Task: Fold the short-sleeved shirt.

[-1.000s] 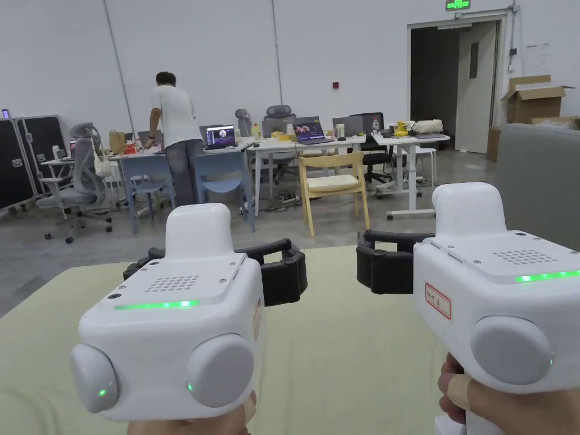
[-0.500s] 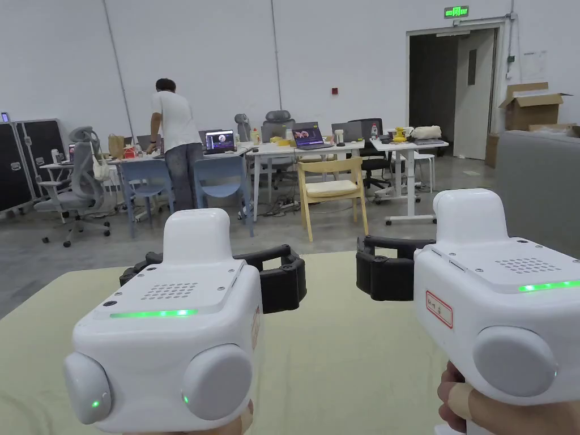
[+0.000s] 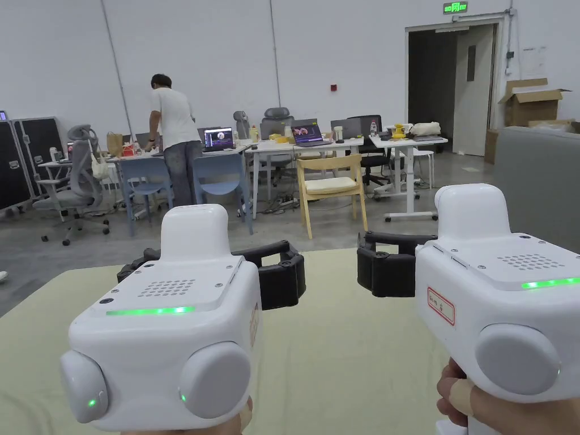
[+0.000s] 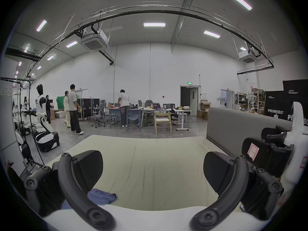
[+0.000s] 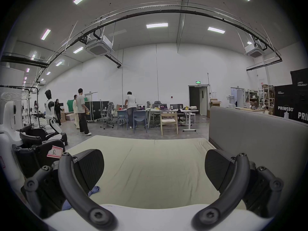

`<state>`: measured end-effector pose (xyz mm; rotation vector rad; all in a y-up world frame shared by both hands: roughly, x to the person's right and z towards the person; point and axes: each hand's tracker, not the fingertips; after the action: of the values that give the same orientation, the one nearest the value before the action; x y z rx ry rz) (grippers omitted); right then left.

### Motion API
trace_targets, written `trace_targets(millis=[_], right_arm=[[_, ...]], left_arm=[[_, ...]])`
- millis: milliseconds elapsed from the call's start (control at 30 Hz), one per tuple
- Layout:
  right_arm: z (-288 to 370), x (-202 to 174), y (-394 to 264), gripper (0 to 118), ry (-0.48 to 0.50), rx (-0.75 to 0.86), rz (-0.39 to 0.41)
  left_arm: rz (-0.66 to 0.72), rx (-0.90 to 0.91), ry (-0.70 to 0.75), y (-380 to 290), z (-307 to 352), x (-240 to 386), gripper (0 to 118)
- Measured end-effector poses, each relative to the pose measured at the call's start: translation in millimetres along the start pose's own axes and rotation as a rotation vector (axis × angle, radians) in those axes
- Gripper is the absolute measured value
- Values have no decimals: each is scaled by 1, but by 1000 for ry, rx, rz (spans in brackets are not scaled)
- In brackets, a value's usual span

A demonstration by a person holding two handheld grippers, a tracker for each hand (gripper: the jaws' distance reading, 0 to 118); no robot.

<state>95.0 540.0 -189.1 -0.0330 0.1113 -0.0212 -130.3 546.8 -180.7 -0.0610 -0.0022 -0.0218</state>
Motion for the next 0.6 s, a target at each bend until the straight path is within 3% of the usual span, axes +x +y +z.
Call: trace_targets(millis=[600], right_arm=[[3,4,-1,118,-52,57,2]], left_arm=[[9,-5,-9,-1,0,1,118]])
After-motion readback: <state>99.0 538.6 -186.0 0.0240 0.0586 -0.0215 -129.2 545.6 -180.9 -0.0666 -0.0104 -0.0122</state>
